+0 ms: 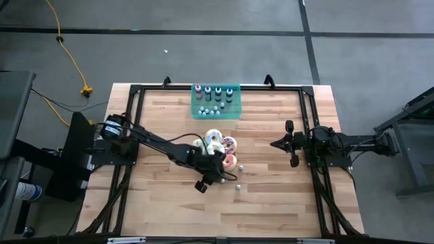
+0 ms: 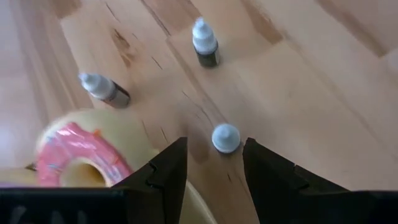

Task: Pick & Place food coloring
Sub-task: Put the bottom small red food coloring bottle into the green container

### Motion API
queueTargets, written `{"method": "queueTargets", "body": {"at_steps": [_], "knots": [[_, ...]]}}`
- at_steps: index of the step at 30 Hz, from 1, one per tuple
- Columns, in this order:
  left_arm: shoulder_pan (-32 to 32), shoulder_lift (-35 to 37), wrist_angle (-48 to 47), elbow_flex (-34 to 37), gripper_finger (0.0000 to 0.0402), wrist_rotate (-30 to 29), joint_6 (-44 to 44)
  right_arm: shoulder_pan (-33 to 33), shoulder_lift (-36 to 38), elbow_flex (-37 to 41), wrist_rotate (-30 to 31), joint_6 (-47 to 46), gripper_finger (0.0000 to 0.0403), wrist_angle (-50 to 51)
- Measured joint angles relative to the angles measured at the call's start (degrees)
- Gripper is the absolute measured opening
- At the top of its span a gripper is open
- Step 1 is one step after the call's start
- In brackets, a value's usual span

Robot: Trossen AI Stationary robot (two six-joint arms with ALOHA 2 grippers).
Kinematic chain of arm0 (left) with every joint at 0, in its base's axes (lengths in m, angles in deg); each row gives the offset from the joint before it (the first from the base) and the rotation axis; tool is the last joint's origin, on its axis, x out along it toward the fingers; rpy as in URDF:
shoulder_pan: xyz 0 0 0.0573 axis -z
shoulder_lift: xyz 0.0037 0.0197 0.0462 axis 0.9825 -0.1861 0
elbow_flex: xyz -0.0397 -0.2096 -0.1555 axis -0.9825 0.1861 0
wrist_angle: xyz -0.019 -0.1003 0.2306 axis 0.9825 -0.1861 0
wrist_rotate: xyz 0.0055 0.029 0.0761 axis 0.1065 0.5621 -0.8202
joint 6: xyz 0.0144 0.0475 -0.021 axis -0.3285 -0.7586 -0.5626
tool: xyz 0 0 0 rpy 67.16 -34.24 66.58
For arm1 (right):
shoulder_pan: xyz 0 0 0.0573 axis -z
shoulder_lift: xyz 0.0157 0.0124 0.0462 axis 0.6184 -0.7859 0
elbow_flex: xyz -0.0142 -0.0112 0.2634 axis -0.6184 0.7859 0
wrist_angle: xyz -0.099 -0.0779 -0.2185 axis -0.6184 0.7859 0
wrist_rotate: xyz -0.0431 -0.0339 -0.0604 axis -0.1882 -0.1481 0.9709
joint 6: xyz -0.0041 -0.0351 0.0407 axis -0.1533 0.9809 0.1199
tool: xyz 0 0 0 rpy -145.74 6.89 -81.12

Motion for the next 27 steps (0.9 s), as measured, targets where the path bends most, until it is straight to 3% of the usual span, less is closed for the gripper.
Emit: {"method": "queueTargets", "body": {"at_steps": [27], "knots": [[0.0,-3.5,4.2,0.0,0.0147,2.5,1.2,0.0,-0.2,0.0,0.0,0.0,0.0000,0.0]]}}
